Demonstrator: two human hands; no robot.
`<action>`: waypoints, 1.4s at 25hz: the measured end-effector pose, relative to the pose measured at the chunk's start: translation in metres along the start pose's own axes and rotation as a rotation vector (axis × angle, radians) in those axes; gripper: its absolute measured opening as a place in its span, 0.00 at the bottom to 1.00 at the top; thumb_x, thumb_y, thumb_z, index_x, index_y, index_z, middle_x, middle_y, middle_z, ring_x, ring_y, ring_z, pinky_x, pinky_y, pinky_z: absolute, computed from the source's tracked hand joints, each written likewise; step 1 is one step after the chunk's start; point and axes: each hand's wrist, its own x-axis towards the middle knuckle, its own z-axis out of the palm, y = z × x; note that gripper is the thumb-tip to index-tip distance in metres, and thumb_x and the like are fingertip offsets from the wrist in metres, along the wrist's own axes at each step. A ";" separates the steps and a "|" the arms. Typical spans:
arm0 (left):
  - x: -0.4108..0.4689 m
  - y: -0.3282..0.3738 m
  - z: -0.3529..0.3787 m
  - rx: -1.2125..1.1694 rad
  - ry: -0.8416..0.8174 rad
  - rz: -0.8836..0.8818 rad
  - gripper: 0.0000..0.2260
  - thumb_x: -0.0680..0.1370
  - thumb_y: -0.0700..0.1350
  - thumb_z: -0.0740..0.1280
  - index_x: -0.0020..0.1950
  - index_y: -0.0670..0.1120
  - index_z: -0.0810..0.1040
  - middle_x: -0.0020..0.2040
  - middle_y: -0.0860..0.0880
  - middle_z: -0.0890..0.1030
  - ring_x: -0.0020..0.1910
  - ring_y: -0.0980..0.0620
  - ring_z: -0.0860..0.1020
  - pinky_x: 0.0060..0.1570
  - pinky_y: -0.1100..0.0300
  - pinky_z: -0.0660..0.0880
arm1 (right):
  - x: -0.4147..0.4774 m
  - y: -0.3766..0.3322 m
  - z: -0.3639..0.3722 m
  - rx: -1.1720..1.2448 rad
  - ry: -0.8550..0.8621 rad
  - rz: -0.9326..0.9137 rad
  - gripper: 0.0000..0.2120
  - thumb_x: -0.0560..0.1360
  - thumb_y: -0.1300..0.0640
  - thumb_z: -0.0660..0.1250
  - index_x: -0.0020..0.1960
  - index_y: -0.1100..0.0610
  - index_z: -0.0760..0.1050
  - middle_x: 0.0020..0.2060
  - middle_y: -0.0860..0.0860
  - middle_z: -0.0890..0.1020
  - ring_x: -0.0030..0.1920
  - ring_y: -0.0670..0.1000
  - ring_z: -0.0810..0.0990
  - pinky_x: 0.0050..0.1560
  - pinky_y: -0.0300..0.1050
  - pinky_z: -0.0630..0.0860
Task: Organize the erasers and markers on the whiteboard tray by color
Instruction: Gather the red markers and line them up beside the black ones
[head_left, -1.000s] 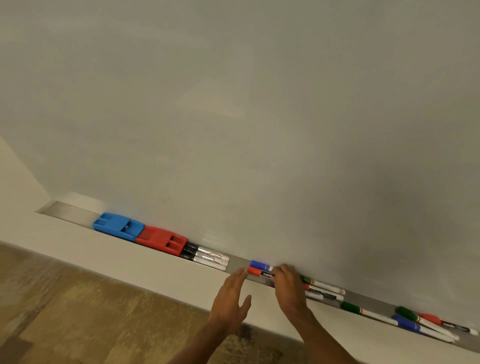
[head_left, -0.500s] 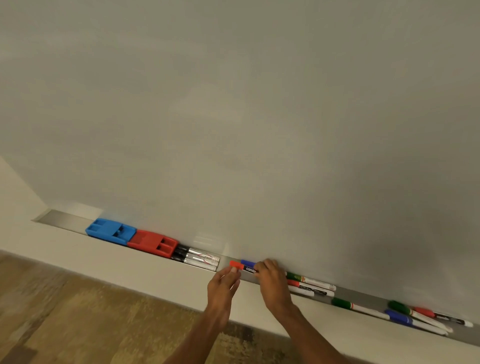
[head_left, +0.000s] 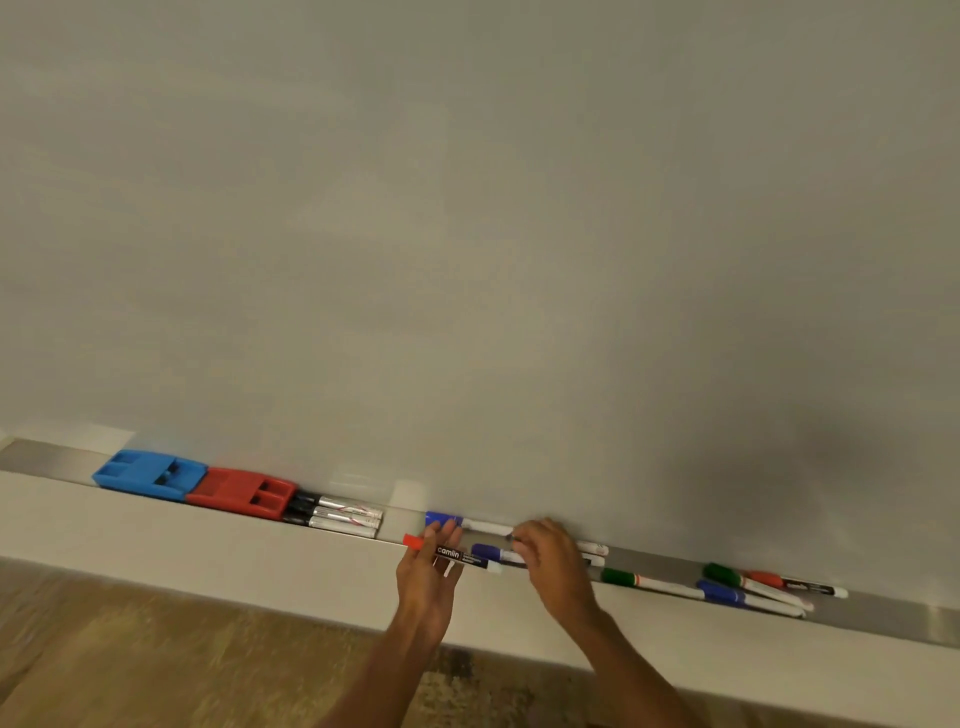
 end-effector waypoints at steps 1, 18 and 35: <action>-0.002 -0.002 0.000 -0.009 0.004 -0.007 0.14 0.80 0.40 0.60 0.65 0.38 0.71 0.54 0.41 0.80 0.54 0.46 0.79 0.51 0.49 0.73 | -0.004 0.014 -0.009 -0.048 0.029 0.038 0.03 0.73 0.59 0.67 0.45 0.55 0.79 0.42 0.51 0.81 0.45 0.50 0.76 0.46 0.44 0.74; -0.021 -0.034 0.007 0.011 0.012 -0.017 0.11 0.79 0.41 0.63 0.60 0.41 0.74 0.57 0.39 0.80 0.58 0.41 0.78 0.55 0.43 0.74 | -0.018 0.085 -0.031 -0.487 -0.082 0.105 0.18 0.50 0.58 0.82 0.36 0.53 0.80 0.31 0.49 0.81 0.34 0.51 0.78 0.30 0.45 0.75; -0.029 -0.080 0.039 0.171 -0.072 -0.025 0.12 0.77 0.35 0.63 0.61 0.37 0.75 0.54 0.38 0.80 0.57 0.41 0.78 0.52 0.47 0.75 | -0.020 0.077 -0.045 0.195 -0.080 0.066 0.09 0.72 0.62 0.67 0.51 0.59 0.81 0.45 0.54 0.80 0.46 0.51 0.78 0.46 0.37 0.73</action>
